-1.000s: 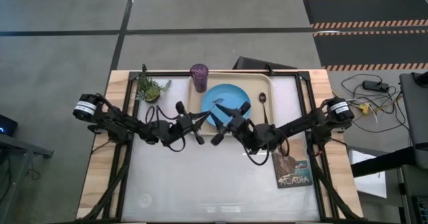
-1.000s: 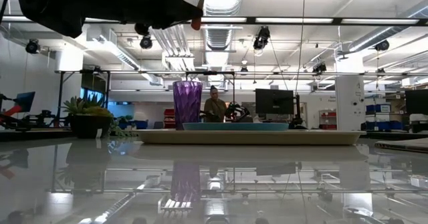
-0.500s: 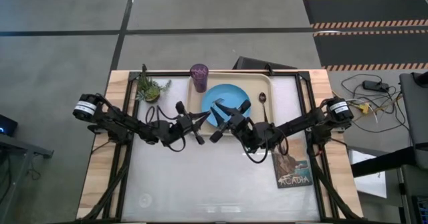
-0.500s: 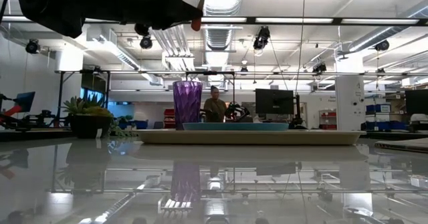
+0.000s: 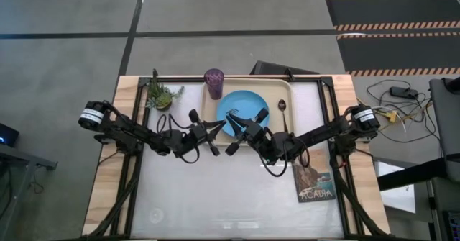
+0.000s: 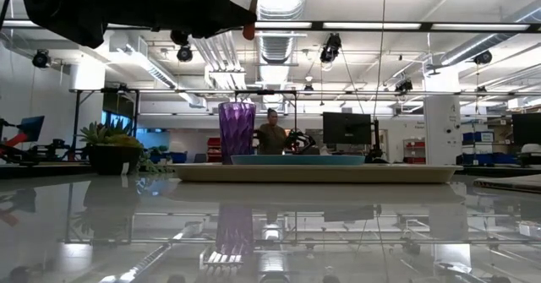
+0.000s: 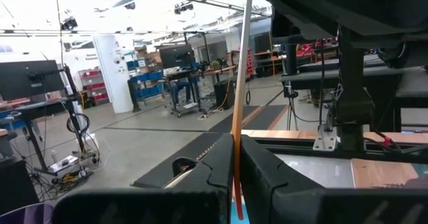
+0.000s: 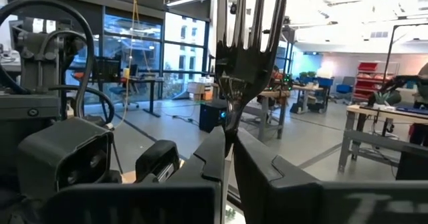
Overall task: Pick and place plate/cup/fork/spoon on tray
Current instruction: Put the orange fork on the white serving tray to the left of the black spoon
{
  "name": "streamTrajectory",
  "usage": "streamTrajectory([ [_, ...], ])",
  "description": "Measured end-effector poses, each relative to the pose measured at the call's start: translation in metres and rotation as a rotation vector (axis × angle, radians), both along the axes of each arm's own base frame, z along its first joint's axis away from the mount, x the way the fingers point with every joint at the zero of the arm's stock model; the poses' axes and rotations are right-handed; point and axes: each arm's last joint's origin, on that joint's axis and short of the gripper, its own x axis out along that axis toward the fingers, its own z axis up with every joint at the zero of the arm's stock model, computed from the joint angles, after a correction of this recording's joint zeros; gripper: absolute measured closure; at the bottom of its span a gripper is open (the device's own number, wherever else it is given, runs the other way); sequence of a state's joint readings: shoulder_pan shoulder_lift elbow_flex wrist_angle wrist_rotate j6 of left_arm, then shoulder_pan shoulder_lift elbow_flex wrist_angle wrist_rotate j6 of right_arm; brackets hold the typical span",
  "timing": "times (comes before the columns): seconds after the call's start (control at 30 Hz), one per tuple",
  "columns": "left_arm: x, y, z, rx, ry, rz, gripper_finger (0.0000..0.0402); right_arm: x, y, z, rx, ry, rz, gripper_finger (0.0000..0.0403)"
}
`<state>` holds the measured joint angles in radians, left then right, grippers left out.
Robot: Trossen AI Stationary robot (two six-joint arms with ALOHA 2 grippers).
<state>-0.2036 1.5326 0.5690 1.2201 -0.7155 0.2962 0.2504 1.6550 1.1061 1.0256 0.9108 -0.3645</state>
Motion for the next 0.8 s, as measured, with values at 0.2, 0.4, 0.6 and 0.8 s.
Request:
streamTrajectory([
  [0.2, 0.0000, 0.0000, -0.0001, 0.000, 0.001, -0.001, 0.0401, 0.0001, 0.0000, -0.0002, -0.001, 0.003, -0.002, 0.0393],
  [0.4, -0.0001, -0.0002, -0.0004, 0.001, 0.002, -0.003, 0.0396, 0.0001, 0.0000, -0.0006, -0.003, 0.008, -0.002, 0.0393],
  [0.6, -0.0001, -0.0005, -0.0004, 0.001, 0.002, -0.005, 0.0349, 0.0003, -0.0003, -0.0023, -0.009, 0.028, -0.012, 0.0394],
  [0.8, -0.0003, -0.0005, -0.0011, 0.002, 0.006, -0.007, 0.0302, -0.0035, -0.0023, 0.0014, -0.001, 0.062, -0.074, 0.0394],
])
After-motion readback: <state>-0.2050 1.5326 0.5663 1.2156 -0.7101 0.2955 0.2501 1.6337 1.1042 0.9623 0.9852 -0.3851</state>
